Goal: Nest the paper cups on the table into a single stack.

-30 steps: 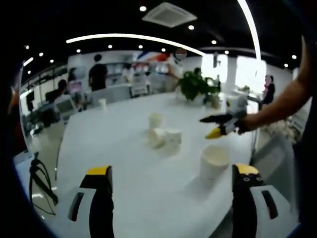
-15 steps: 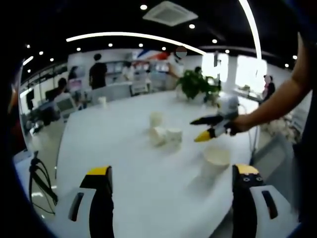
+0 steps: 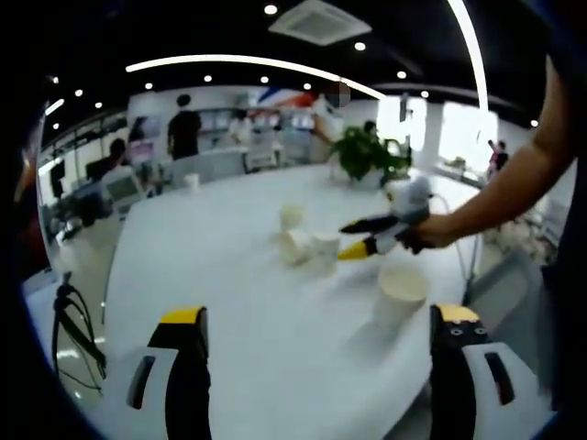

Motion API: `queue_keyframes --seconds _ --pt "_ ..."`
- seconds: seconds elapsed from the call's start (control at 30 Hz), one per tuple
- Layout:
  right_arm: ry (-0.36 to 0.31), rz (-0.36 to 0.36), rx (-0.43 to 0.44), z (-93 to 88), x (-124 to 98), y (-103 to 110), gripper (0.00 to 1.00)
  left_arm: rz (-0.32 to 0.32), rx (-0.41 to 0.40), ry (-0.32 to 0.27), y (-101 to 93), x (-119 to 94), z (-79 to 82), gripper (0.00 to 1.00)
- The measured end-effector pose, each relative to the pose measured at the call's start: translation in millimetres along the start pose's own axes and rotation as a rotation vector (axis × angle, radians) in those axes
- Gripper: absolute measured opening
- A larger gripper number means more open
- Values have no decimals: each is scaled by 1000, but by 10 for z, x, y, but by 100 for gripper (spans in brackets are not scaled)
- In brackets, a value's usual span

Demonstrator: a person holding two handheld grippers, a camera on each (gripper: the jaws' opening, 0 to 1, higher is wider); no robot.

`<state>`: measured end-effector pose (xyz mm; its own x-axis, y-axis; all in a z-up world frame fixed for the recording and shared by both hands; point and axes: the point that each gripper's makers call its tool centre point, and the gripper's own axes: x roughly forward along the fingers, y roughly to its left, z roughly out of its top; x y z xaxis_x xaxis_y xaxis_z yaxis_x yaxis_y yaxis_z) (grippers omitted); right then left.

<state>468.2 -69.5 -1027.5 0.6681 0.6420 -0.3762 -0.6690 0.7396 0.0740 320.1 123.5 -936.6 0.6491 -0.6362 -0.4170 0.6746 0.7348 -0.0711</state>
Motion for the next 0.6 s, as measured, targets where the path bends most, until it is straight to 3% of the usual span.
queue_keyframes --seconds 0.6 --pt "50 37 -4 -117 341 121 50 22 -25 6 72 -33 -62 100"
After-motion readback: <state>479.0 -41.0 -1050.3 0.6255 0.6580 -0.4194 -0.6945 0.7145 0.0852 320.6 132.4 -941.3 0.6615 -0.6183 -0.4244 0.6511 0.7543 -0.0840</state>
